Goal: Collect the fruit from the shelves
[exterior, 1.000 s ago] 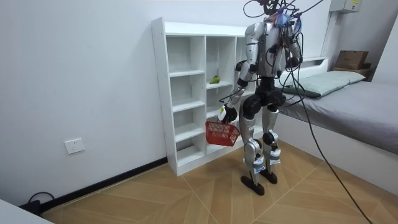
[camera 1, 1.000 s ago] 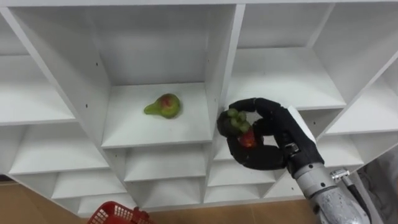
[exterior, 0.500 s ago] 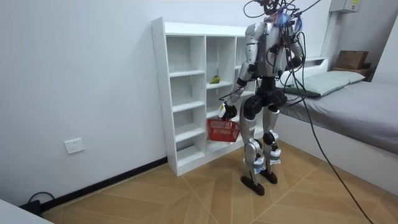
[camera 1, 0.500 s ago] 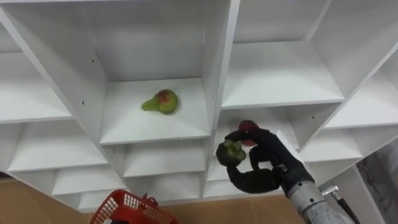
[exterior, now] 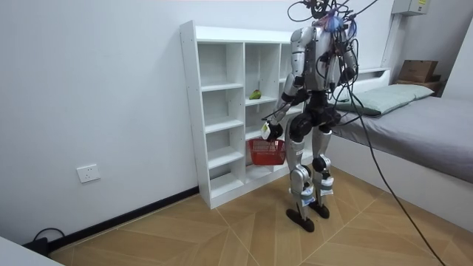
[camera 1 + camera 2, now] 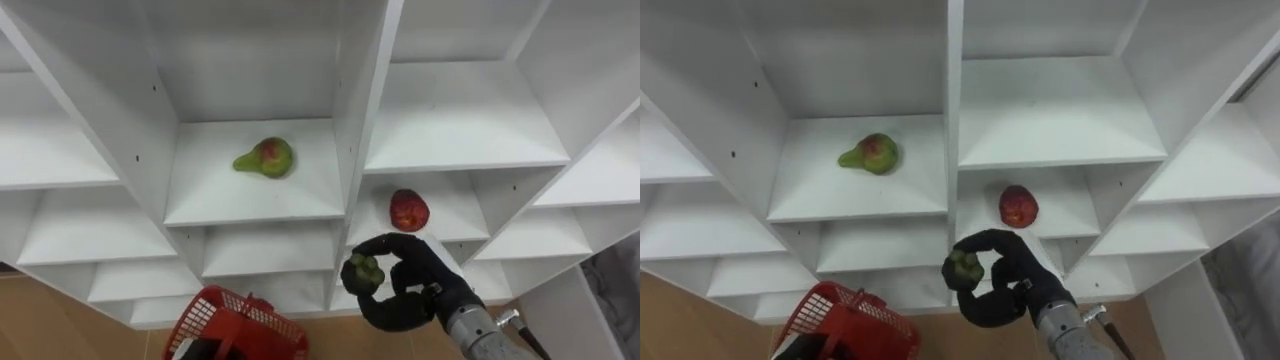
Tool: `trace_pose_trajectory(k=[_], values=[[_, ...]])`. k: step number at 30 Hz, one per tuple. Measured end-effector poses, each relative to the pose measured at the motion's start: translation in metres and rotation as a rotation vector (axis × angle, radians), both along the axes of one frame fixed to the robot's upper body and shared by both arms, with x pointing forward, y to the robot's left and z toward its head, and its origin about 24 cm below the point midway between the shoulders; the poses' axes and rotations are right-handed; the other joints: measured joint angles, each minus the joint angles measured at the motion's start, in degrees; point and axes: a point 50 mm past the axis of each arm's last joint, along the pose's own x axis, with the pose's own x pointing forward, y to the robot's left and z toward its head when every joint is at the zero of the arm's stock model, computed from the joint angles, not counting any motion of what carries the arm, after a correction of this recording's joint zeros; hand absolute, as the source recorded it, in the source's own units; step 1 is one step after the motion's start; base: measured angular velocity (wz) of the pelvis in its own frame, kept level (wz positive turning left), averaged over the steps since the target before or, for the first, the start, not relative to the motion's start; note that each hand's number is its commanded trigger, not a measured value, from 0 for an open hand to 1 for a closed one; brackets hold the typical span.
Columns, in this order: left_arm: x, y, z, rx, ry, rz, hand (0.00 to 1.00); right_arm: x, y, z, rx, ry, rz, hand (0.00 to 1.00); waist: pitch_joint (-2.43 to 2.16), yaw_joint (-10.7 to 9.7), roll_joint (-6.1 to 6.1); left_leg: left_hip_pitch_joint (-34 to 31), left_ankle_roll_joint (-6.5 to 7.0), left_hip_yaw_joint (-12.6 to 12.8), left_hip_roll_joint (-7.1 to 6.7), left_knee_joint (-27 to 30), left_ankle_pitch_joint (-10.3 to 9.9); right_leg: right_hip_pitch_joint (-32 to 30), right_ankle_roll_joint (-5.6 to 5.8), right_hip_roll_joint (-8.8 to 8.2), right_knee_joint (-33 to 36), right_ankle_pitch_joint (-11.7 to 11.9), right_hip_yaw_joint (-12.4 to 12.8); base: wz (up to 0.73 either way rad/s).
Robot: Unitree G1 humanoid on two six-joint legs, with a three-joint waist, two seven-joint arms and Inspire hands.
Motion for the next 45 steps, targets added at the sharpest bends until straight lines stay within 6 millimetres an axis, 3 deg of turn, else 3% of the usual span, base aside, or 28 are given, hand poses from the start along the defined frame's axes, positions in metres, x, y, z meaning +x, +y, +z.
trace_pose_trajectory(k=[11, 16, 22, 29, 34, 45], values=[[0.02, -0.006, 0.008, -0.1, -0.065, 0.044, 1.0, 0.0, -0.004, -0.028, -0.132, 0.094, 0.021, 1.0, -0.01, 0.25, -0.24, -1.12, 0.0, -0.52, 0.01, 0.52, 0.0, -0.66, -0.14, -0.16, 0.87, 0.08, -0.73, 0.02], [0.026, -0.01, 0.01, -0.138, -0.074, 0.036, 1.0, -0.001, -0.004, -0.032, -0.193, 0.094, 0.043, 1.0, -0.04, 0.95, -0.57, -1.36, 0.0, -0.58, 0.01, 0.6, 0.0, -0.91, -0.14, -0.15, 0.87, 0.08, -0.71, 0.0], [0.021, -0.012, 0.006, -0.155, -0.04, 0.021, 1.0, 0.004, 0.002, -0.037, -0.207, 0.112, 0.071, 1.0, -0.18, 1.49, -0.96, -1.89, 0.0, -0.97, -0.06, 1.29, 0.0, -0.9, -0.14, -0.31, 0.8, 0.08, -1.38, 0.04], [0.02, -0.018, 0.005, -0.173, -0.029, -0.004, 1.0, 0.007, 0.006, -0.043, -0.207, 0.135, 0.068, 1.0, 0.3, 1.55, 0.1, -2.9, -0.01, -2.52, -0.14, 1.92, 0.0, -1.13, -0.14, -0.37, 0.74, 0.09, -2.35, 0.11], [0.02, -0.022, 0.005, -0.191, -0.028, -0.025, 1.0, 0.005, 0.011, -0.045, -0.207, 0.138, 0.094, 1.0, -0.01, 1.75, 0.7, -2.87, -0.03, -2.6, -0.13, 1.99, 0.02, -1.14, -0.15, -0.34, 0.68, 0.08, -2.46, 0.0], [0.025, -0.033, 0.008, -0.214, -0.044, -0.085, 1.0, 0.001, 0.02, -0.051, -0.249, 0.162, 0.17, 1.0, -0.15, 3.36, 0.57, -2.95, -0.02, -2.26, -0.12, 1.95, 0.01, -1.45, -0.14, -0.36, 0.76, 0.08, -2.5, -0.01]])
